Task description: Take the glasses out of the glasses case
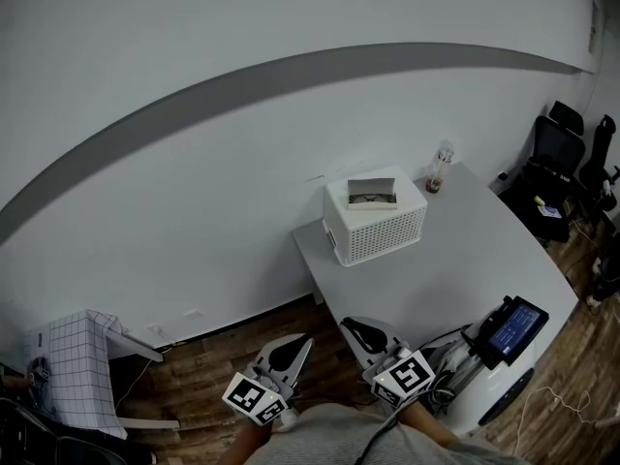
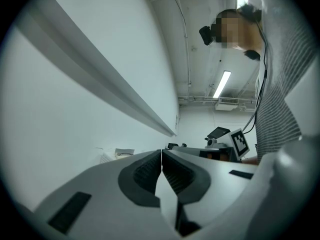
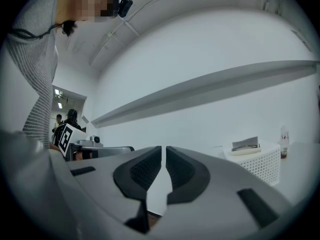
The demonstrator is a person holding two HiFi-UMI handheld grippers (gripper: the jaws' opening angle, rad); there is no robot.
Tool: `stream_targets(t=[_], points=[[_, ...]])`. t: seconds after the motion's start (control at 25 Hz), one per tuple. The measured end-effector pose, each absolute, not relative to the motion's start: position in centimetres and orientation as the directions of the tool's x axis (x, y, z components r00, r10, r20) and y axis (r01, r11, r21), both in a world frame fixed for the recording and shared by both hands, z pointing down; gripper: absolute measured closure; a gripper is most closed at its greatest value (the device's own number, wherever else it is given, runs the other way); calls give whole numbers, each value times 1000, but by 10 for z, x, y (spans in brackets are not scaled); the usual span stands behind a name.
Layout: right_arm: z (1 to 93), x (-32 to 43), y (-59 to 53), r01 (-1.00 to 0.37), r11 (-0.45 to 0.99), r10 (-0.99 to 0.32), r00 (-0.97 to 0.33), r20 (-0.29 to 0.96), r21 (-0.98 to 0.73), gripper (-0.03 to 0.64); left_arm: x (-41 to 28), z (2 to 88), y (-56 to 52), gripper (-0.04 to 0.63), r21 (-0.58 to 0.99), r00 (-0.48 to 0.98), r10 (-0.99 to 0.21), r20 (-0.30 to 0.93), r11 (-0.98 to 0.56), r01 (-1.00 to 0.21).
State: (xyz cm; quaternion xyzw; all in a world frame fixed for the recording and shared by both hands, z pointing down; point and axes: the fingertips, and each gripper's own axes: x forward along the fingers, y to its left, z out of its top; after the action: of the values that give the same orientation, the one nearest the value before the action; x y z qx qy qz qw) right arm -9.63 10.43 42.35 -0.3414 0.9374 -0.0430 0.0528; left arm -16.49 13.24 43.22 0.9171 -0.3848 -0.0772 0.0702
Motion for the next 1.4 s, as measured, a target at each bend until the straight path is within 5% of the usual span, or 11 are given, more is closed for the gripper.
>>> stream_targets(t=[1.4], points=[[428, -70, 117, -647, 750, -657, -753, -40, -139, 599, -130, 439, 152, 581, 196, 690, -719, -82, -691, -696]])
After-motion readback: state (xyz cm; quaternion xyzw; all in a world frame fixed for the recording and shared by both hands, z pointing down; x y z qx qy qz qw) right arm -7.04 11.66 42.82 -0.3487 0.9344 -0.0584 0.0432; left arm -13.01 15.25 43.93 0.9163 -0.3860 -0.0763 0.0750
